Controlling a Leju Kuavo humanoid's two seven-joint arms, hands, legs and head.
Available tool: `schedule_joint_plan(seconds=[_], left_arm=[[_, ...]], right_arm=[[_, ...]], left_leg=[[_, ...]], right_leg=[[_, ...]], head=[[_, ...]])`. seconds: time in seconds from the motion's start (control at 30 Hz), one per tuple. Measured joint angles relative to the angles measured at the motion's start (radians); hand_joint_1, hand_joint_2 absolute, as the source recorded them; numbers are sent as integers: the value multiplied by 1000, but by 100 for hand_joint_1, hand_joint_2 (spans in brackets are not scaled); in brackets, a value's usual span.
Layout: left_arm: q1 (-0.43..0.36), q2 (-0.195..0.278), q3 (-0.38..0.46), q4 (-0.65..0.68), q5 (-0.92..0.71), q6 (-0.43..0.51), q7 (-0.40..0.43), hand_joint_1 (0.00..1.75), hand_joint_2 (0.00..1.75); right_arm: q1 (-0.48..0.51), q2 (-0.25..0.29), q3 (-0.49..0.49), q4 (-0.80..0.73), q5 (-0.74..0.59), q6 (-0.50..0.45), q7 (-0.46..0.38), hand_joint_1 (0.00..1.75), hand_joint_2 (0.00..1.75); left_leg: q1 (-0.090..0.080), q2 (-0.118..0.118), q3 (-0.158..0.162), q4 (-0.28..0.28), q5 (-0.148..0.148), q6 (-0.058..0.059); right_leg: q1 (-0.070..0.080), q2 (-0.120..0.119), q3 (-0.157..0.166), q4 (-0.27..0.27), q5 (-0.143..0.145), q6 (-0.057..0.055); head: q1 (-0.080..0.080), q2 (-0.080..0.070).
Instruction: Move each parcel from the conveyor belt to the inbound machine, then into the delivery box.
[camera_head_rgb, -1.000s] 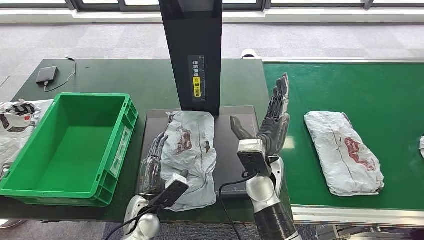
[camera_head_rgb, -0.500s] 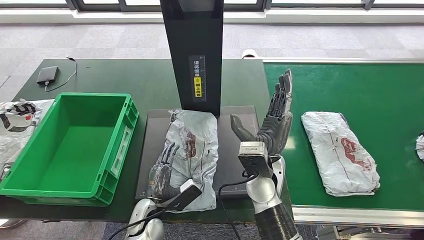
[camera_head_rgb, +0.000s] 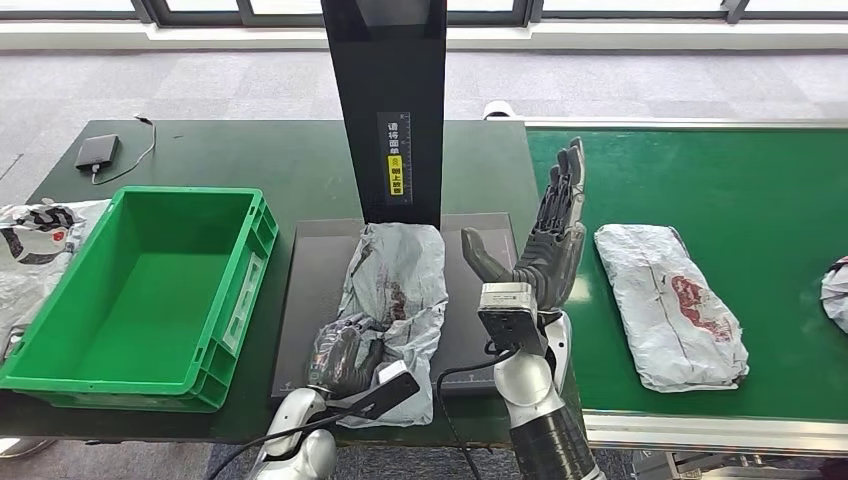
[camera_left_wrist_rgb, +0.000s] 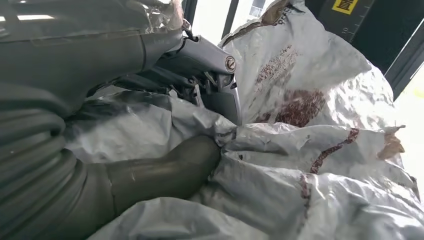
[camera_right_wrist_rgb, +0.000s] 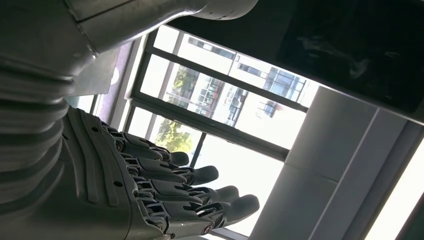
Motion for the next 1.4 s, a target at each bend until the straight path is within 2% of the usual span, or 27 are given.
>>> schedule_joint_plan(seconds=[0.33, 0.53, 0.63, 0.7, 0.77, 0.9, 1.03, 1.2, 1.4], left_arm=[[-40, -6, -16, 56, -56, -1, 26, 175, 175], [-41, -6, -16, 47, -89, 139, 66, 175, 175], [-36, -7, -8, 14, -109, 273, 73, 175, 175], [-21, -7, 8, -75, -148, 366, 58, 175, 175], [-1, -7, 23, -232, -230, 405, 50, 175, 175], [21, -4, 22, -571, -369, 418, 58, 175, 175], [1, -2, 21, -817, -372, 419, -32, 175, 175], [-39, -6, 48, -956, -372, 419, -100, 175, 175], [-103, -15, 113, -1003, -372, 419, -122, 175, 175]], right_arm=[[4, -2, 0, -10, 9, 3, 8, 0, 175], [17, -5, 0, -36, 25, 0, 20, 0, 175], [26, -8, 0, -48, 31, 1, 23, 0, 175], [31, -10, 0, -52, 35, 4, 23, 0, 175], [32, -12, 0, -52, 32, 4, 18, 0, 175], [31, -12, 0, -46, -1, -12, 0, 0, 175], [30, -12, 0, -41, -28, -31, -4, 0, 175], [30, -12, 0, -37, -35, -45, -6, 0, 175], [34, -13, 0, -37, -44, -58, -6, 0, 175]], left_leg=[[0, 0, 0, 0, 0, 0], [0, 1, 0, 0, 0, 0], [0, 1, -1, 0, 0, 0], [1, 1, -2, 0, 0, 0], [1, 1, -3, 0, 0, -1], [1, 1, -4, 0, 0, -1], [1, 0, -4, 0, 0, -1], [1, 0, -4, 0, 0, -1], [1, 0, -4, 0, 1, -1]], right_leg=[[0, 0, 0, 0, 0, 0], [0, 0, -1, 0, 0, 0], [1, 0, -2, 0, 0, 0], [1, 0, -3, 0, 0, -1], [2, 1, -4, 1, 1, -1], [2, 1, -5, 1, 0, -1], [1, 0, -5, 0, 0, -1], [1, 0, -4, 0, 0, -1], [2, 0, -4, 1, 1, -1]], head=[[0, 0], [0, 0], [0, 0], [0, 0], [0, 0], [0, 0], [0, 0], [0, 0], [0, 0]])
